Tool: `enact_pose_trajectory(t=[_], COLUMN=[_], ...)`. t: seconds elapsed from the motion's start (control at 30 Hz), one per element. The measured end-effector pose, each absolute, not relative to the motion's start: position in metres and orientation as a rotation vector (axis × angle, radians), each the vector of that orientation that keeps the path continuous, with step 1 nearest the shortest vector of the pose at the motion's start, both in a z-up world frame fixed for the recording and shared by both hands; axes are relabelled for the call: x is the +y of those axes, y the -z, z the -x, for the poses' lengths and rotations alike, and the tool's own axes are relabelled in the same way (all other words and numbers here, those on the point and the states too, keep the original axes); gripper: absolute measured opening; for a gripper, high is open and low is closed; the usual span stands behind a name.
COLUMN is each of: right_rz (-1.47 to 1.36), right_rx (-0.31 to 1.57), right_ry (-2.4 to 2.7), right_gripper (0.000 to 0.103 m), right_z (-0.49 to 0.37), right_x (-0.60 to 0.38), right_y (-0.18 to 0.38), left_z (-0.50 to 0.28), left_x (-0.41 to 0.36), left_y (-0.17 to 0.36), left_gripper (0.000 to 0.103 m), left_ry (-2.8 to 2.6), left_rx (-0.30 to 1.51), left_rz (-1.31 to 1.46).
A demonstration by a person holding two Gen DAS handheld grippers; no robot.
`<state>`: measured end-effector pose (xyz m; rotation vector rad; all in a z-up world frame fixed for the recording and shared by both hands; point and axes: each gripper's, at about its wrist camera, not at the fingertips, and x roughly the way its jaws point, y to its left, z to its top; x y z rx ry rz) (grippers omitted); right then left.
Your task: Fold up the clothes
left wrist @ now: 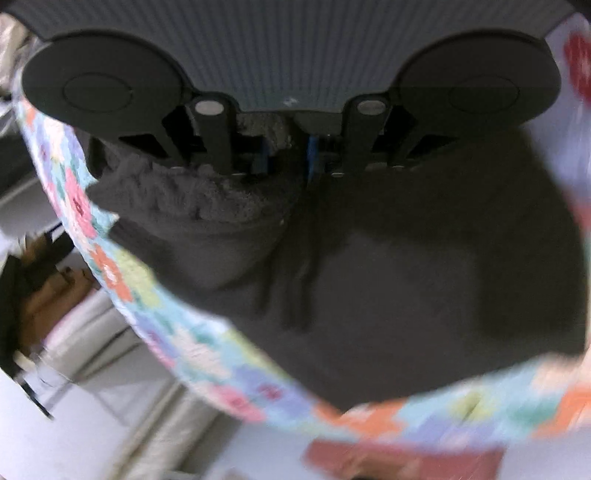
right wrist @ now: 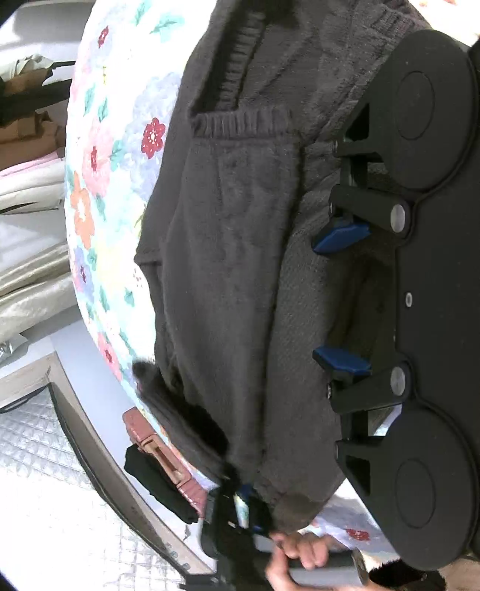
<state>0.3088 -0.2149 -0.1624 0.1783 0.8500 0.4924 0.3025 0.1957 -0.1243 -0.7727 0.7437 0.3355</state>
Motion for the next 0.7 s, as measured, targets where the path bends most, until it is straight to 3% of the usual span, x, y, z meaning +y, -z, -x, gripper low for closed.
enact_pose_trajectory(t=[0.1, 0.23, 0.37, 0.47, 0.7], right_rz=[-0.197, -0.285, -0.252, -0.154, -0.201], right_rx=[0.841, 0.837, 0.819, 0.823, 0.829], right_ry=[-0.494, -0.474, -0.434, -0.418, -0.382], right_gripper=[0.063, 0.063, 0.063, 0.063, 0.063], right_z=[-0.309, -0.313, -0.315, -0.323, -0.332], right_x=[-0.217, -0.233, -0.240, -0.242, -0.268], right_y=[0.160, 0.153, 0.143, 0.139, 0.135], left_z=[-0.291, -0.278, -0.287, -0.304, -0.295], left_x=[0.207, 0.216, 0.209, 0.176, 0.166], left_y=[0.123, 0.104, 0.096, 0.094, 0.058], left_gripper=[0.038, 0.043, 0.044, 0.043, 0.044], left_ry=[-0.331, -0.373, -0.400, -0.307, -0.164], left_rx=[0.750, 0.700, 0.797, 0.930, 0.855], left_rz=[0.782, 0.739, 0.602, 0.351, 0.188])
